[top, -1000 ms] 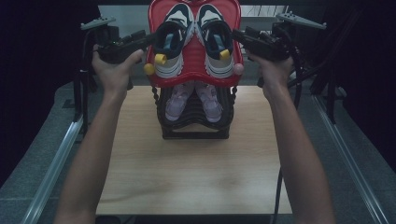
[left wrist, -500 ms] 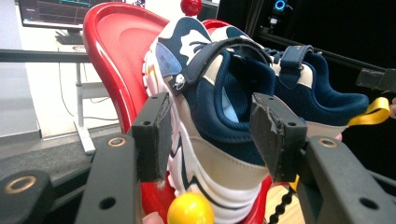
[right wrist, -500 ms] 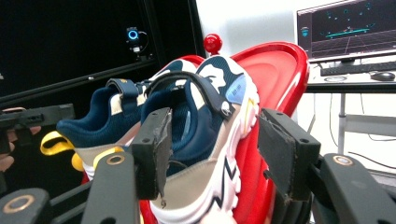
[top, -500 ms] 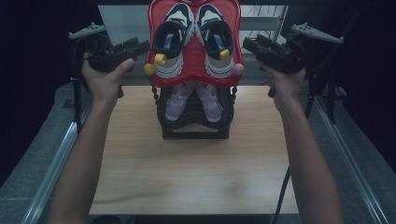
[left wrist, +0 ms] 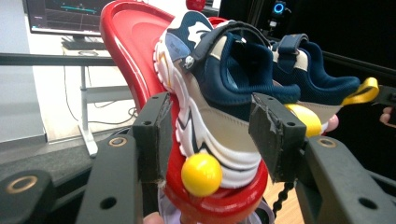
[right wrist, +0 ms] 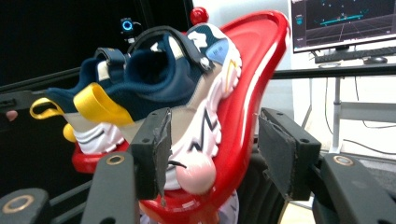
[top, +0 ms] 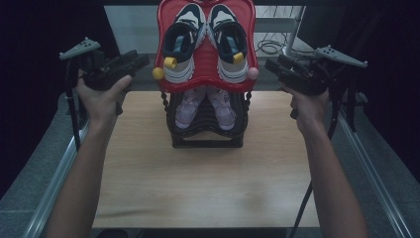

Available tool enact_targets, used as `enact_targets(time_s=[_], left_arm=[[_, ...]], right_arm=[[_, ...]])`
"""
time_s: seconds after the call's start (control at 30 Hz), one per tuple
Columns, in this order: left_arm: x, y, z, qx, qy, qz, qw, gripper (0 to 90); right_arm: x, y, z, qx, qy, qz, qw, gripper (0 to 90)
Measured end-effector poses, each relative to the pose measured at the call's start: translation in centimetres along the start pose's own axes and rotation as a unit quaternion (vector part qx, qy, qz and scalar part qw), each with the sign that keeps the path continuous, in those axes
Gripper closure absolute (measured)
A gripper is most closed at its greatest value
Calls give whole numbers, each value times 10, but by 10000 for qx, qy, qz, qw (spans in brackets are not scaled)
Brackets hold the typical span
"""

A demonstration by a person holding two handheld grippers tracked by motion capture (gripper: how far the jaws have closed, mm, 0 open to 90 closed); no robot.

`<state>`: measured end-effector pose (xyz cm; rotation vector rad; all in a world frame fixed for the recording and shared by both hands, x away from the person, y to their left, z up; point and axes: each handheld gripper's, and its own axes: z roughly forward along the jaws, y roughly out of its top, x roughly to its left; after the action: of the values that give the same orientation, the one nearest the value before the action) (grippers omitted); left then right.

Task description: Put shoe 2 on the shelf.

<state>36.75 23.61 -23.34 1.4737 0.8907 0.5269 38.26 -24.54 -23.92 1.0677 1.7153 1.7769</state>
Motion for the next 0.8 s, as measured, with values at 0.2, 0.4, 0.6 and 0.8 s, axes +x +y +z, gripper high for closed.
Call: enact_targets(time_s=[0.2,0.4,0.6,0.8], left_arm=[[3,-17,-9,13,6,-15,10000,497],[3,-40,-11,118,-33,-117,9999,497],[4,-65,-8,276,-21,-203,9994,497],[10,-89,-3,437,-18,-363,9984,498]], right_arm=[[-8,-17,-5,47,12,118,9999,451],[-15,-38,-12,132,-5,248,9996,451],[-23,-63,-18,246,-39,354,9991,452],[-30,-83,-19,263,-1,500,9984,453]])
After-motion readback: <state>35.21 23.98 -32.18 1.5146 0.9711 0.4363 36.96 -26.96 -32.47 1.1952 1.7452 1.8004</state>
